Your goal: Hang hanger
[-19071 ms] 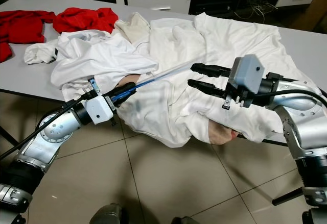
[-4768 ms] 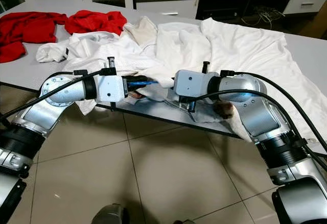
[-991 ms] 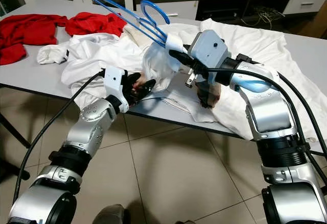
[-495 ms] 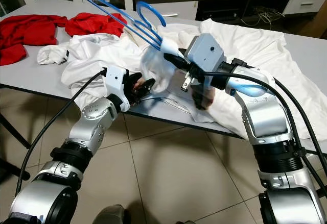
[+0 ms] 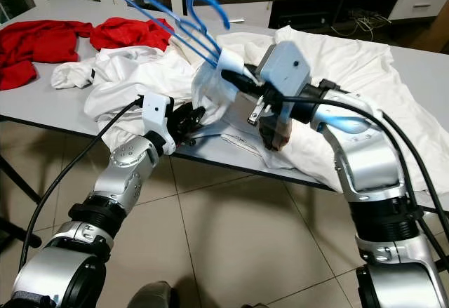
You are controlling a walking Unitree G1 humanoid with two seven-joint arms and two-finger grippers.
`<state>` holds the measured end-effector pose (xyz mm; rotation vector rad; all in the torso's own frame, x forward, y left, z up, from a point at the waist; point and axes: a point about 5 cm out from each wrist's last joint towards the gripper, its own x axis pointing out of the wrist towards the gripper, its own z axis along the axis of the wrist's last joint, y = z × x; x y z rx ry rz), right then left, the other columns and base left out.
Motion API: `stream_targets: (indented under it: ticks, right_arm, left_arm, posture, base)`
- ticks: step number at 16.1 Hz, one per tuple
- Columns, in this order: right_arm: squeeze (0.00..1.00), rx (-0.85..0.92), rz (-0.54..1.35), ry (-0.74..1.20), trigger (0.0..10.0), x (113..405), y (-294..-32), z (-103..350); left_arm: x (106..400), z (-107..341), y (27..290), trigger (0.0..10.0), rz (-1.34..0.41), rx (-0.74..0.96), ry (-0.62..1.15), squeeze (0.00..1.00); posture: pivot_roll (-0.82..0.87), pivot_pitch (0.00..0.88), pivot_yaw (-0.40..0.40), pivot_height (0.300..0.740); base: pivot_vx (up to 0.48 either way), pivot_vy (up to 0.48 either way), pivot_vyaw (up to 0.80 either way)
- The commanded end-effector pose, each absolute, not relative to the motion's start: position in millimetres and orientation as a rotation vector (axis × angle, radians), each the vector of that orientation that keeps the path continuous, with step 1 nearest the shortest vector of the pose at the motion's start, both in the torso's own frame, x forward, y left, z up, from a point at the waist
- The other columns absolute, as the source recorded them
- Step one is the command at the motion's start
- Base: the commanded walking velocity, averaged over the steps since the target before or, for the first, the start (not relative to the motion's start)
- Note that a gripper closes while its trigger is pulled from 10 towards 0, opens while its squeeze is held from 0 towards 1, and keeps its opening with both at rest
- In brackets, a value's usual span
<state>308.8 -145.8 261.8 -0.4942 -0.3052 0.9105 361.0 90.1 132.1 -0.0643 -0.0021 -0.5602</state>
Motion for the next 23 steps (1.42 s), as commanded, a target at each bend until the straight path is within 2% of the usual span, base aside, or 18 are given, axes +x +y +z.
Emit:
stream_targets:
  ticks: [1, 4, 12, 19, 22, 23]
  right_arm:
    - [0.0, -0.497, 0.908, -0.314, 0.0, 305, -152, 264]
    - [0.0, -0.484, 0.903, -0.299, 0.0, 301, -163, 261]
    - [0.0, -0.497, 0.98, -0.298, 0.0, 292, -171, 248]
    - [0.0, -0.647, 0.983, -0.165, 0.0, 295, -177, 223]
    - [0.0, -0.629, 0.994, -0.184, 0.0, 295, -177, 226]
    - [0.0, -0.68, 0.99, -0.158, 0.0, 295, -181, 223]
  left_arm:
    - [366, 142, 95, 0.0, -0.54, -0.055, -0.041, 0.0]
    - [371, 154, 112, 0.0, -0.482, -0.051, -0.102, 0.0]
    - [382, 187, 153, 0.0, -0.35, -0.055, -0.216, 0.0]
    - [388, 213, 169, 0.0, -0.324, -0.034, -0.277, 0.0]
    - [389, 218, 174, 0.0, -0.32, -0.021, -0.283, 0.0]
    - [390, 219, 177, 0.0, -0.32, -0.01, -0.284, 0.0]
  posture:
    - [0.16, 0.0, 0.019, 0.74]
    - [0.16, 0.0, 0.017, 0.74]
    - [0.16, 0.002, 0.021, 0.74]
    - [0.17, 0.0, 0.023, 0.74]
    - [0.17, 0.0, 0.024, 0.74]
    - [0.17, 0.001, 0.024, 0.74]
  base:
    - [0.0, 0.0, 0.0]
    - [0.0, 0.0, 0.0]
    - [0.0, 0.0, 0.0]
    - [0.0, 0.0, 0.0]
    - [0.0, 0.0, 0.0]
    - [0.0, 0.0, 0.0]
